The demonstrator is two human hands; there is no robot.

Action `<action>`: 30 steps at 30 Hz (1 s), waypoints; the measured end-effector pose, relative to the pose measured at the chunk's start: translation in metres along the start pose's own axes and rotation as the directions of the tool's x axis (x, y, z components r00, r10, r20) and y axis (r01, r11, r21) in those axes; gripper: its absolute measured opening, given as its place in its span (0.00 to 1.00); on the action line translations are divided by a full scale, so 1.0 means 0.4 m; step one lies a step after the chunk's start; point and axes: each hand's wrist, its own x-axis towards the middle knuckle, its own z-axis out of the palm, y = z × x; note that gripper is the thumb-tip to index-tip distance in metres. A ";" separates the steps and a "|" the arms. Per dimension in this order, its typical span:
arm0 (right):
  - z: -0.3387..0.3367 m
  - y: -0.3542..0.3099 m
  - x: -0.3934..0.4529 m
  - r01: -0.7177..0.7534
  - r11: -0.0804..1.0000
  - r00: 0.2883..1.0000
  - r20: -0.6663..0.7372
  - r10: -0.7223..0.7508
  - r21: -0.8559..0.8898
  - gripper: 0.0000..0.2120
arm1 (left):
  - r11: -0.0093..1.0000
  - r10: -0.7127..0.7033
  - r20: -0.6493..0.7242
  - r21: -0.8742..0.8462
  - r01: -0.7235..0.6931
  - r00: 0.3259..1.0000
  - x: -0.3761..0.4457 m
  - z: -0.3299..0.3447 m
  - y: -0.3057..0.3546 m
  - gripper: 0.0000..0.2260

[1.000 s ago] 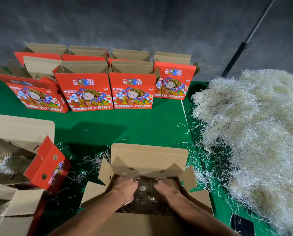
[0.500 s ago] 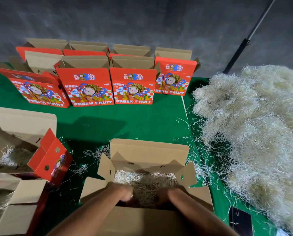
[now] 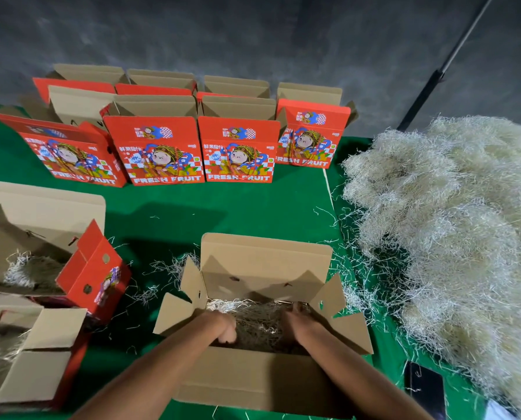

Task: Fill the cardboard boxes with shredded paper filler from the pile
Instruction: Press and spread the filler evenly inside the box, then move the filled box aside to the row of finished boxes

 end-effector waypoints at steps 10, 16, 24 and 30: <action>-0.156 -0.030 -0.033 -0.016 0.994 0.908 -0.415 0.059 0.107 0.14 | 0.968 0.019 -0.556 -0.198 -0.155 0.831 -0.012 -0.127 -0.040 0.19; -0.309 0.006 -0.062 0.077 0.990 0.681 -0.720 -0.136 -0.115 0.18 | 0.985 -0.003 -0.752 -0.116 -0.128 0.660 -0.041 -0.280 -0.052 0.21; -0.389 0.089 -0.100 -0.176 0.917 0.665 -0.644 0.378 0.357 0.23 | 0.736 0.323 -0.483 -0.412 -0.537 0.814 -0.158 -0.312 0.013 0.36; -0.388 0.091 -0.089 -0.050 0.863 0.767 -0.534 0.355 0.503 0.07 | 0.820 0.422 -0.361 -0.241 -0.520 0.832 -0.184 -0.284 0.059 0.47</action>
